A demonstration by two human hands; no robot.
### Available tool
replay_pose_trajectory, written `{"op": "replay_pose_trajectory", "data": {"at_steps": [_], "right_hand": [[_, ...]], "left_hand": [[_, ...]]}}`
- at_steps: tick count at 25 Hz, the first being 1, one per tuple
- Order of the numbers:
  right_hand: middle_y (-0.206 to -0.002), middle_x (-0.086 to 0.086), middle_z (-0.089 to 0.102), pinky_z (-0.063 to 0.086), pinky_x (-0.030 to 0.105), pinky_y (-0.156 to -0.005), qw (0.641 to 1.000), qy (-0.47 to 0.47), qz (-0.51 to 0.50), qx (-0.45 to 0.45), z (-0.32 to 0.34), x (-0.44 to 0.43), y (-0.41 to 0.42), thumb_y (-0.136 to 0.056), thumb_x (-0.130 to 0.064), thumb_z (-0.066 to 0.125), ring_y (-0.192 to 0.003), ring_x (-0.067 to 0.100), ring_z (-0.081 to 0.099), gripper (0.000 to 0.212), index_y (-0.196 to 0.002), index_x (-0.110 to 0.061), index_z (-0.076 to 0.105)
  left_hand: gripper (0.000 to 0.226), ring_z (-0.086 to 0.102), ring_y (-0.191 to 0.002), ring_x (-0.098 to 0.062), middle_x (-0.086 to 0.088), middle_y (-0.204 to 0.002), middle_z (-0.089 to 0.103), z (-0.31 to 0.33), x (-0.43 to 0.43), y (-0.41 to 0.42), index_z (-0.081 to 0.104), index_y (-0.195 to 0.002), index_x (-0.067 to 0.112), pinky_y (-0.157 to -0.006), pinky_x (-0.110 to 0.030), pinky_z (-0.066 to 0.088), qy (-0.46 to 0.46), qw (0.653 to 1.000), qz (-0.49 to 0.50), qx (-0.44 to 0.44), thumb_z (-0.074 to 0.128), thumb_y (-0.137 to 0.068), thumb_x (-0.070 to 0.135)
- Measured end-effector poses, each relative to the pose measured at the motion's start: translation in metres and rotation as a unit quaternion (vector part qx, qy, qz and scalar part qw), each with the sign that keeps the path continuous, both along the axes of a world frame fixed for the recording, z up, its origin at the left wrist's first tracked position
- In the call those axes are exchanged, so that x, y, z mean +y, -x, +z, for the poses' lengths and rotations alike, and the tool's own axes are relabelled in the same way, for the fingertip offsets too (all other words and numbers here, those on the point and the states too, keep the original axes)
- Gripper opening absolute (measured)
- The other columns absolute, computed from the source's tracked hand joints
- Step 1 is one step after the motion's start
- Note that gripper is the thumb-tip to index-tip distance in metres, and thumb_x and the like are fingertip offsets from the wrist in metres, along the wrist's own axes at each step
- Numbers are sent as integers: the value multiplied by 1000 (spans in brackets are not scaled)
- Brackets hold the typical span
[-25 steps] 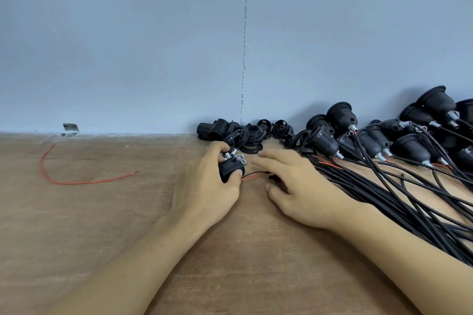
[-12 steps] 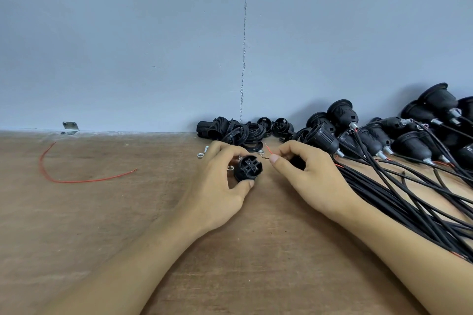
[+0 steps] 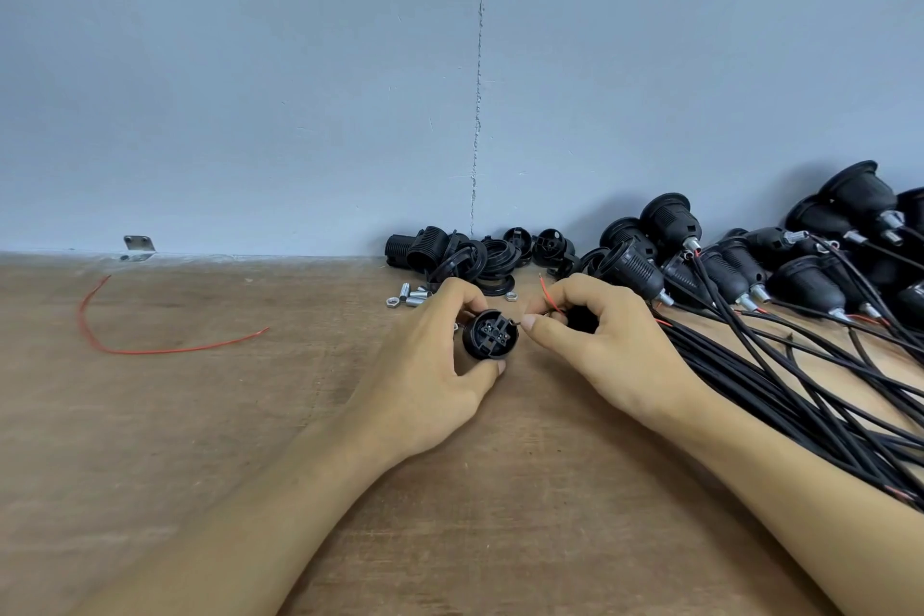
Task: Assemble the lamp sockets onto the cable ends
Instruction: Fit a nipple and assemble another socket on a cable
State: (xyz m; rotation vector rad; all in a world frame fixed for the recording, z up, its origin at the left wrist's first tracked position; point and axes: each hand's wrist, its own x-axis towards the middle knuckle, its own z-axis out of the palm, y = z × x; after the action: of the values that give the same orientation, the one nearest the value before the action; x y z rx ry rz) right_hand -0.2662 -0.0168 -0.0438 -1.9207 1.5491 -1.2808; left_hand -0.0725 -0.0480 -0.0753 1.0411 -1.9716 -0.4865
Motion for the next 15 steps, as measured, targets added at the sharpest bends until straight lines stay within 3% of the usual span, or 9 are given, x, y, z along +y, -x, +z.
{"op": "replay_pose_trajectory", "data": {"at_steps": [10,15], "right_hand": [[-78,-2,62,39,16,-70,999,-11,43,31,2,2,-1,-88,-16,71,-72,4,53,15,-74,-19,67],[-82,8,63,43,30,-77,996,-13,74,40,0,1,0,-90,-16,70,-79,19,56,16,-76,-11,66]], "left_hand": [[39,63,-96,-6,15,-99,66,-1,-2,0,45,-101,38,-85,-41,54,3,1000,3,12,77,-77,34],[42,61,-94,-5,16,-99,65,-1,-2,-1,44,-98,40,-82,-35,52,15,1000,13,17,80,-78,29]]}}
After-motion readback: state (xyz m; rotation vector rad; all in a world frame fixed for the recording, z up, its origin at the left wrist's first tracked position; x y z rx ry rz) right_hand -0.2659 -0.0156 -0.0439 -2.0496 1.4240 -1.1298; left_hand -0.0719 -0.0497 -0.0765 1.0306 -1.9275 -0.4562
